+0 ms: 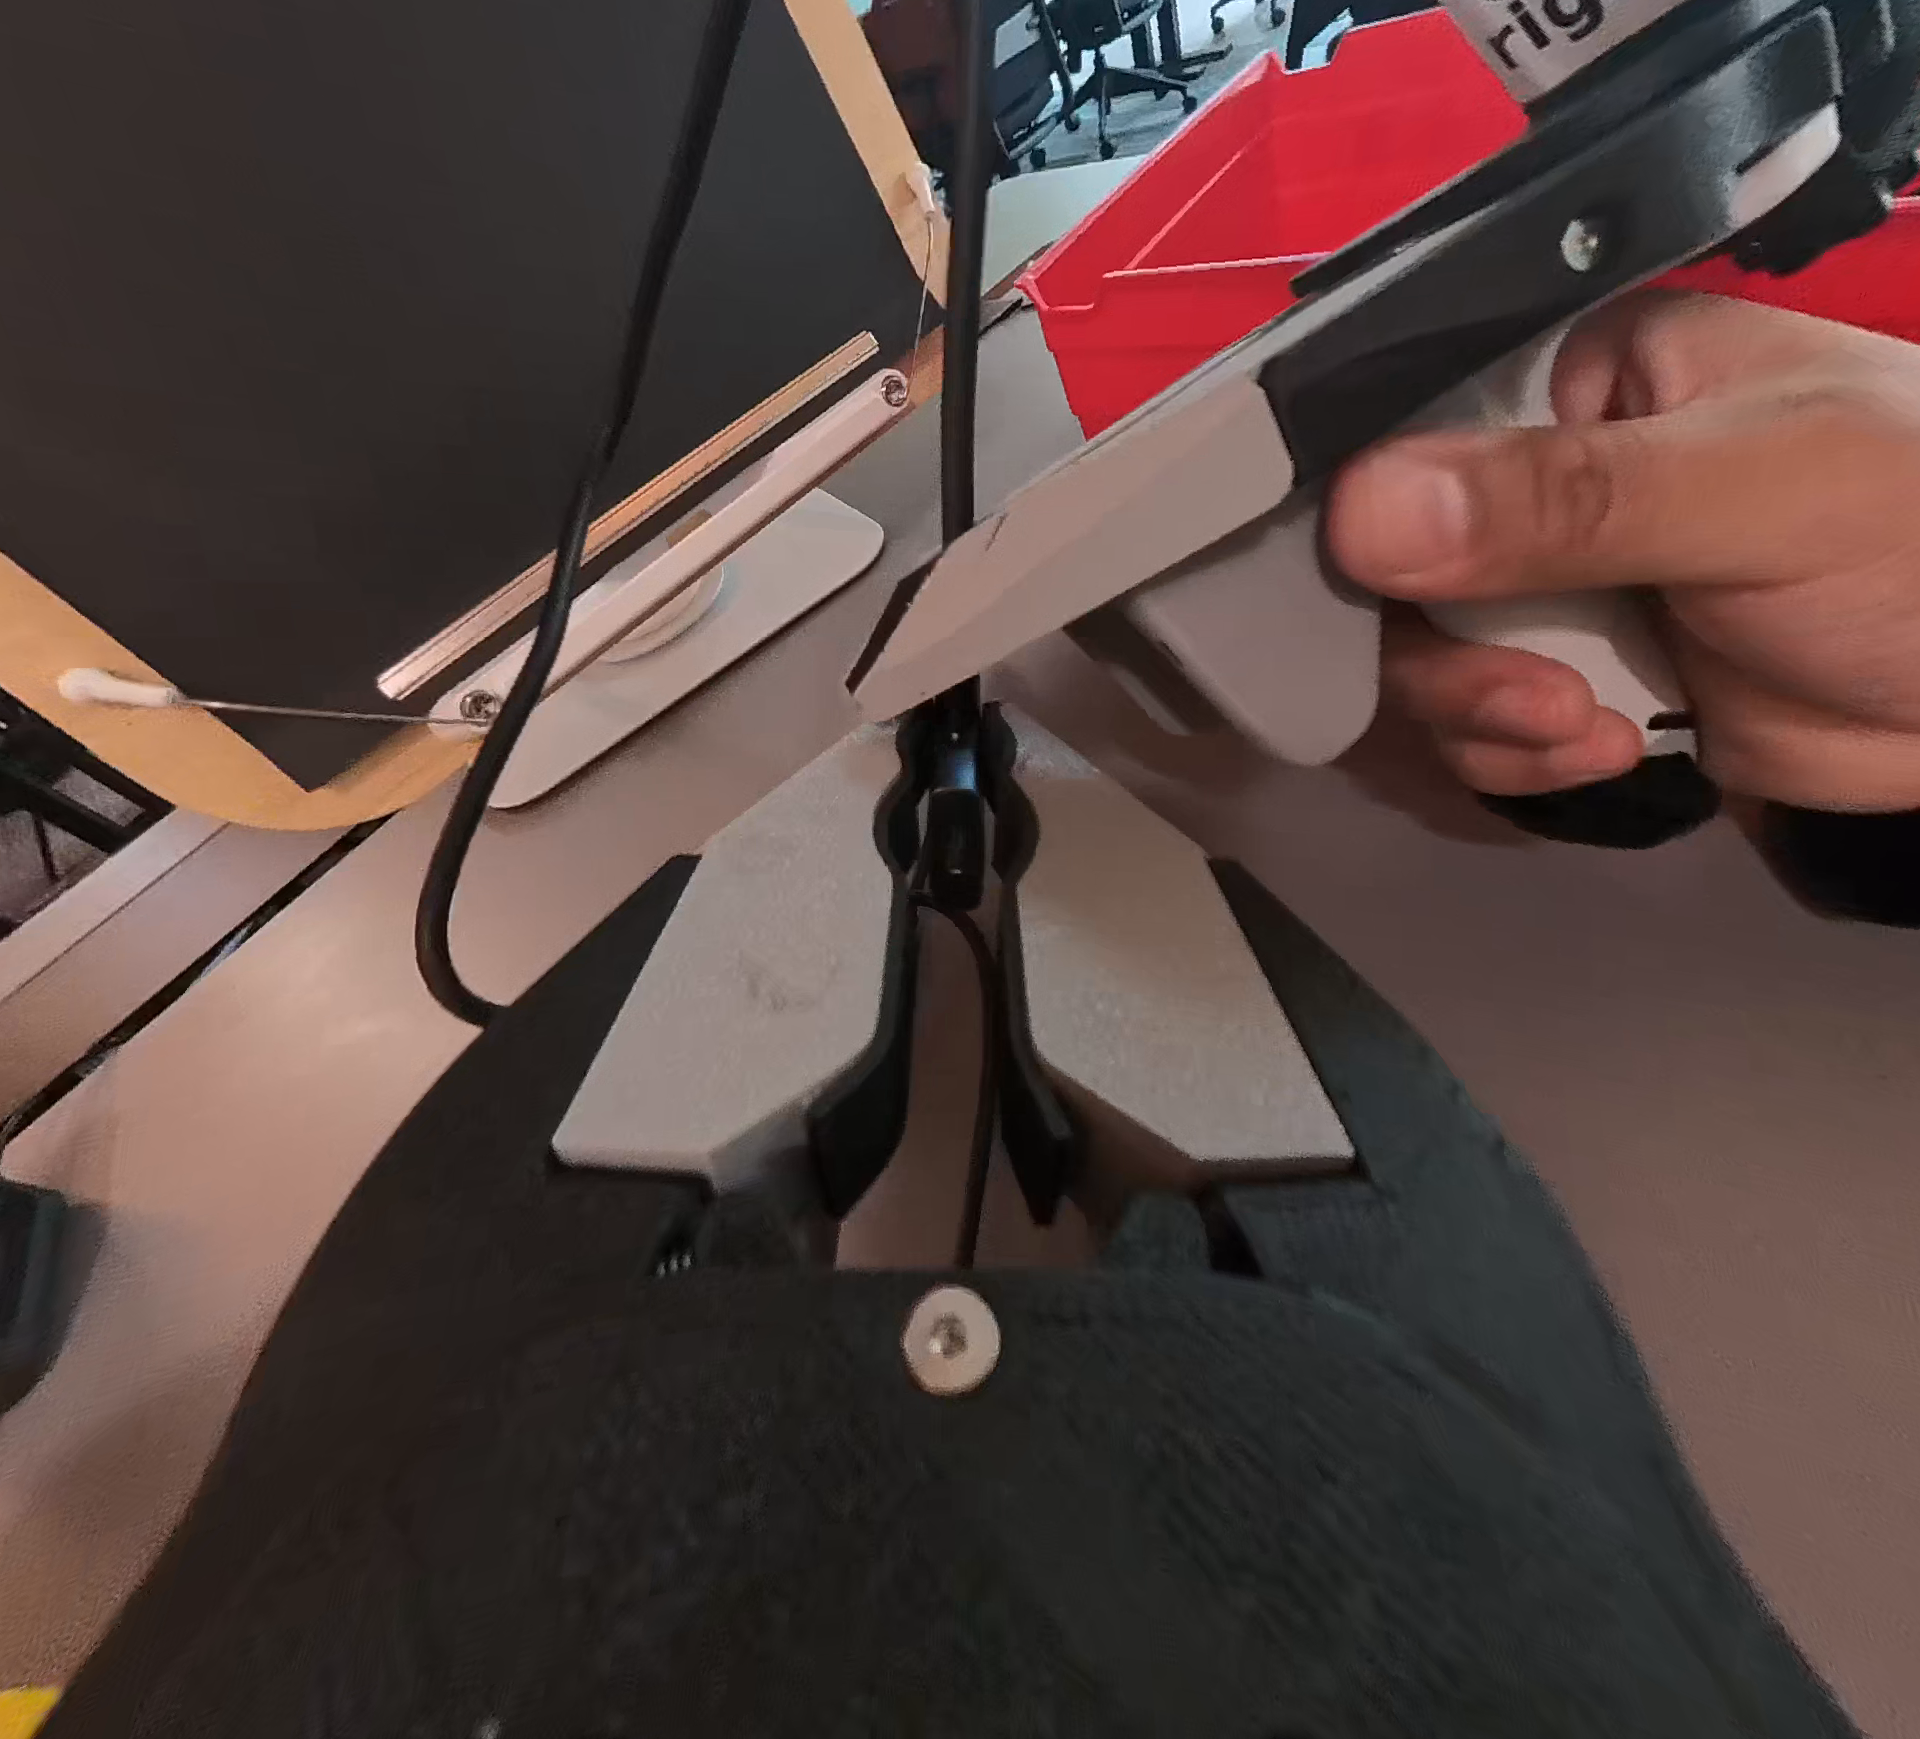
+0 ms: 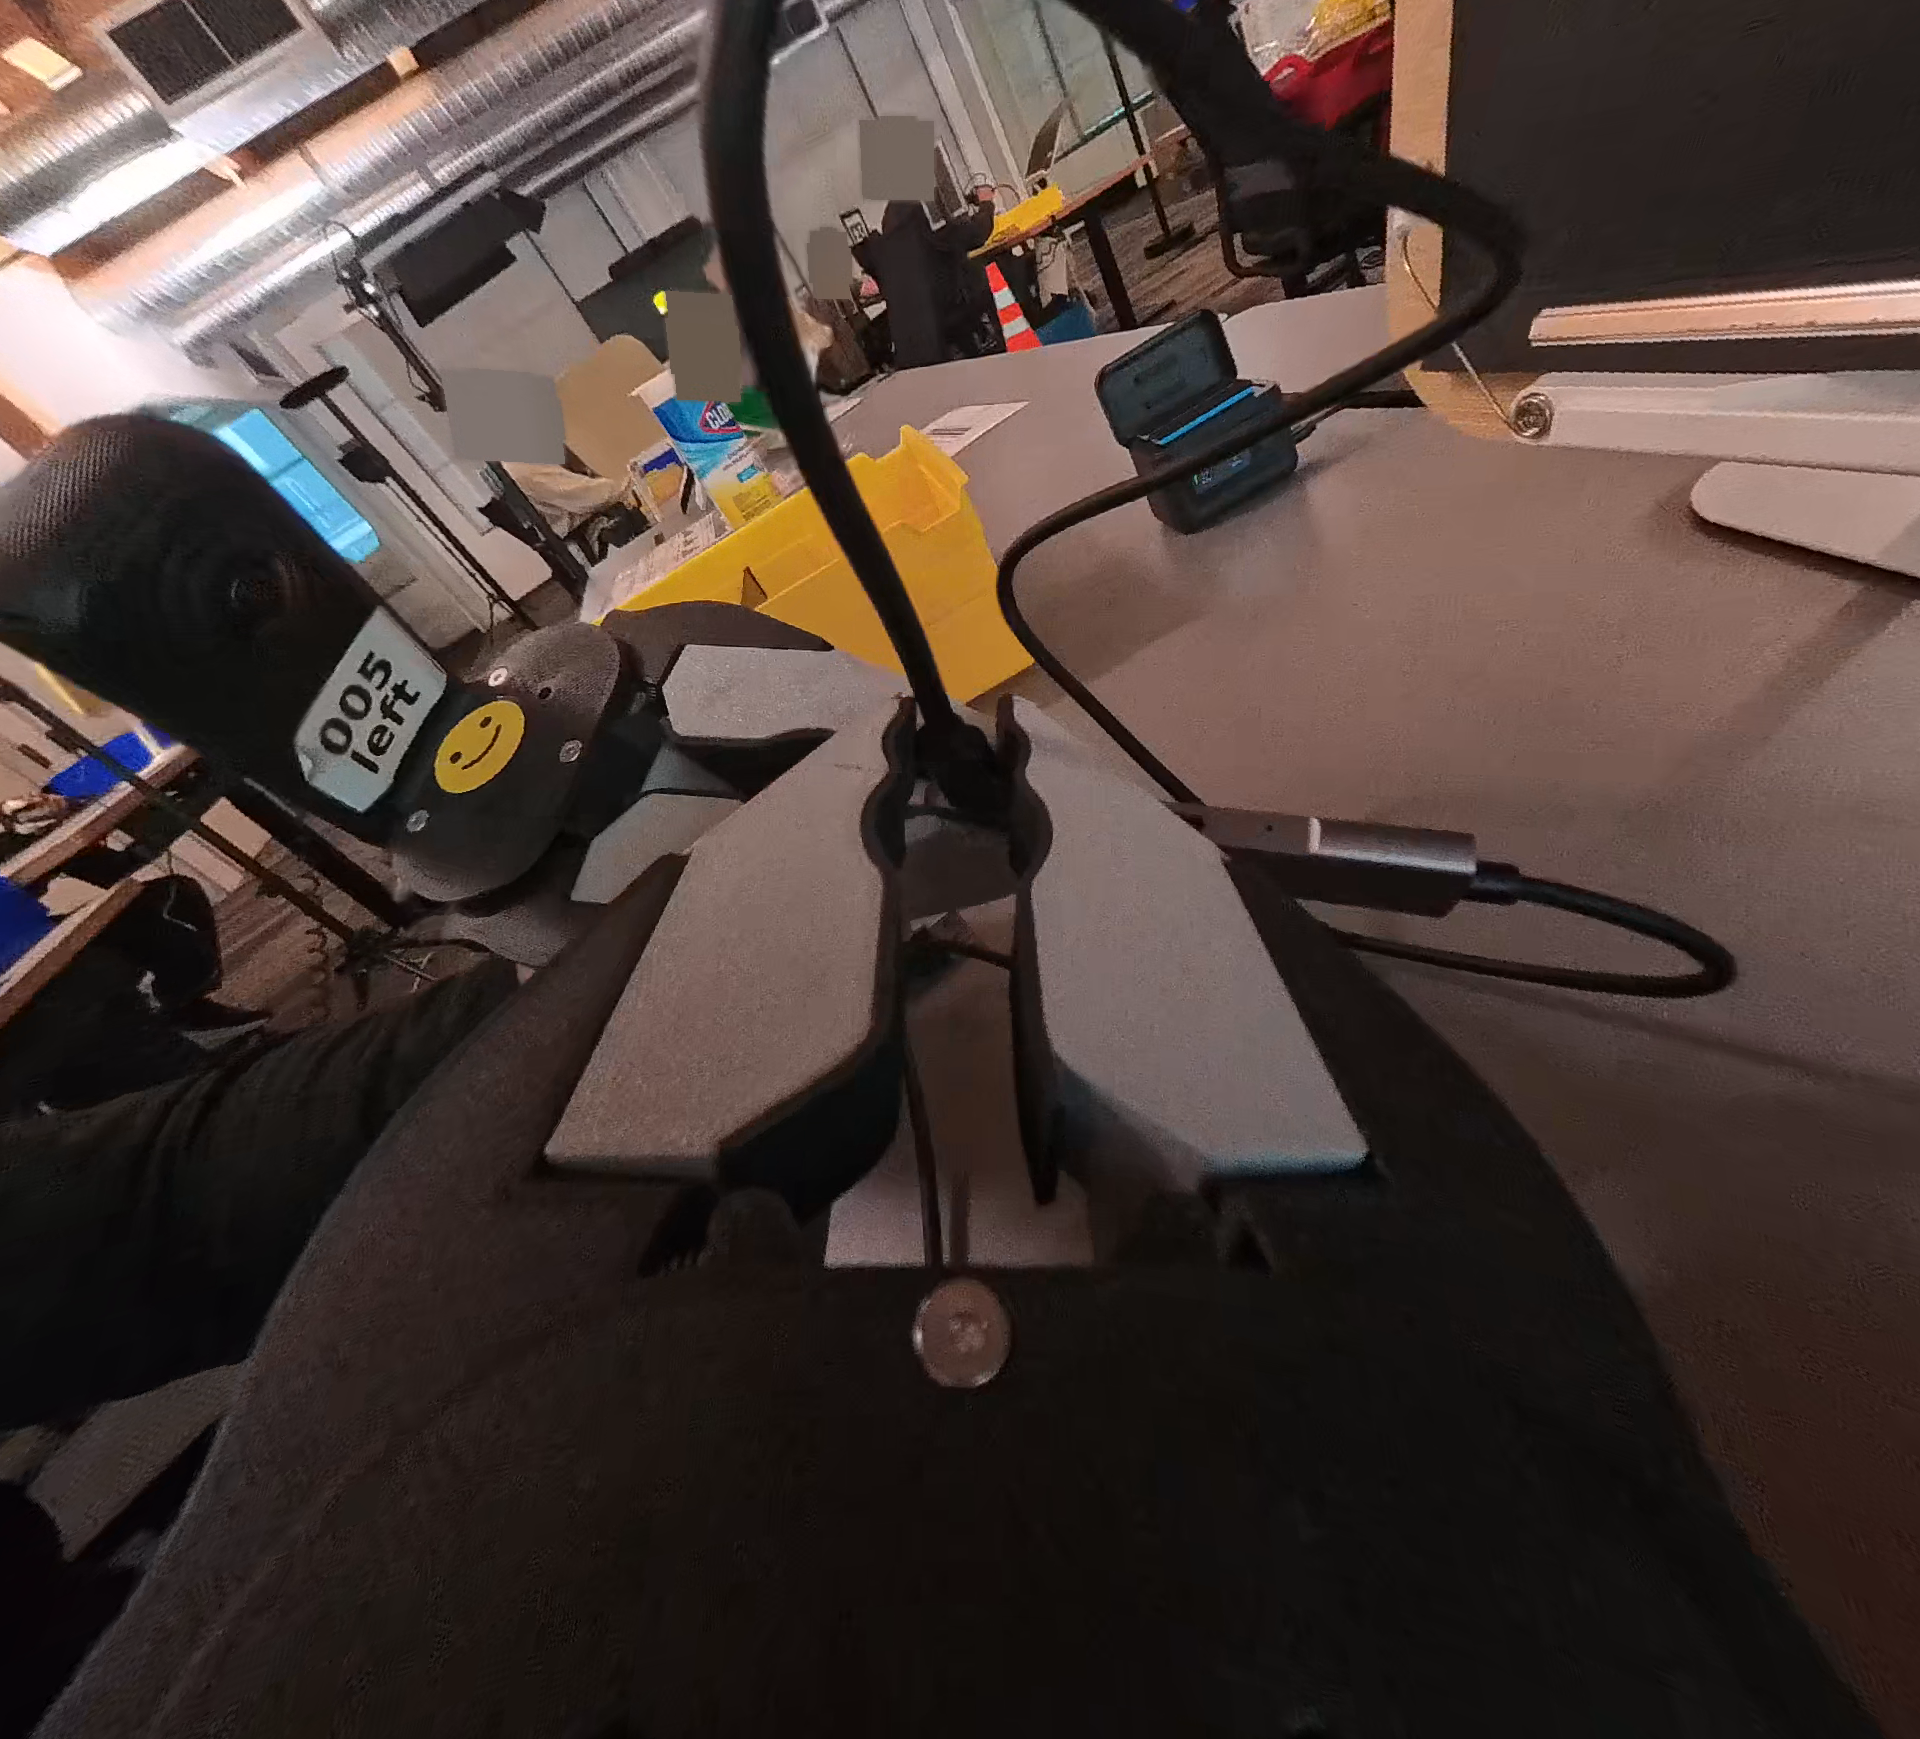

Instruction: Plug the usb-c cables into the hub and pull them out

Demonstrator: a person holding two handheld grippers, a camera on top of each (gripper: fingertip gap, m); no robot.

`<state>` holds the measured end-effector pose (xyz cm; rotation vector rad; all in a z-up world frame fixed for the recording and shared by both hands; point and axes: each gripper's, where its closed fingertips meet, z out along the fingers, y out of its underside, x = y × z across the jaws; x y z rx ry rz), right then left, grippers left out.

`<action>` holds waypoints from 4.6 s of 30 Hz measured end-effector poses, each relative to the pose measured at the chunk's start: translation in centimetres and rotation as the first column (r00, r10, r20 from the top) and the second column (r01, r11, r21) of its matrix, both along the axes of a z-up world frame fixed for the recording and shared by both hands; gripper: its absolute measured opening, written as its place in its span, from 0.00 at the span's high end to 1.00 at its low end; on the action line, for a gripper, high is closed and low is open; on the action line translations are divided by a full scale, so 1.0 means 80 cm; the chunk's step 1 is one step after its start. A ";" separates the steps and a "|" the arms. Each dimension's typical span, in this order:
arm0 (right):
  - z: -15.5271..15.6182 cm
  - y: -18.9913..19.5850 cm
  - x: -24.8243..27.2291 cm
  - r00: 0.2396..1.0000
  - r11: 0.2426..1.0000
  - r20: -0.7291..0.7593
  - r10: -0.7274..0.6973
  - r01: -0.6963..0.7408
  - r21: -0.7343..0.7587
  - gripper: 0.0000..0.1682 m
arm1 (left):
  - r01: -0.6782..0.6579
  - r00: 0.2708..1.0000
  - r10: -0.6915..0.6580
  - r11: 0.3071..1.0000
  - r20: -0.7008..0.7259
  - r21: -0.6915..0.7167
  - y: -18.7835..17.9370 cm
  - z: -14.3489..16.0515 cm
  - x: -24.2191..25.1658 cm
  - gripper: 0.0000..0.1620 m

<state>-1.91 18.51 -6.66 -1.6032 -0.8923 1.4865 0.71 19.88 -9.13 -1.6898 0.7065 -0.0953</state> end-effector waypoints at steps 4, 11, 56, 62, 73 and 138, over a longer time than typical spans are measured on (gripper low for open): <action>-0.001 0.003 0.002 0.999 0.997 0.035 -0.042 0.040 0.067 0.92 | -0.026 0.999 0.026 0.999 -0.026 0.022 0.002 0.002 -0.004 0.96; -0.002 0.003 0.005 0.993 0.985 0.080 -0.083 0.069 0.160 0.94 | 0.010 1.000 -0.010 1.000 -0.011 0.008 0.004 -0.005 0.001 0.96; -0.013 0.007 0.004 0.980 0.968 0.143 -0.140 0.105 0.227 0.94 | -0.089 0.995 0.085 0.993 -0.053 -0.080 0.013 -0.025 -0.012 0.96; -0.011 0.002 0.002 0.994 0.990 0.094 -0.062 0.050 0.131 0.94 | -0.086 0.996 0.082 0.992 -0.044 -0.087 0.011 -0.023 -0.012 0.96; -0.016 0.002 0.000 0.980 0.967 0.168 -0.108 0.064 0.246 0.94 | -0.083 0.996 0.080 0.992 -0.033 -0.095 0.012 -0.024 -0.012 0.96; 0.015 0.003 0.019 0.997 0.988 -0.007 -0.082 0.082 0.128 0.95 | -0.008 0.998 0.010 0.999 0.063 -0.041 0.006 0.000 0.002 0.96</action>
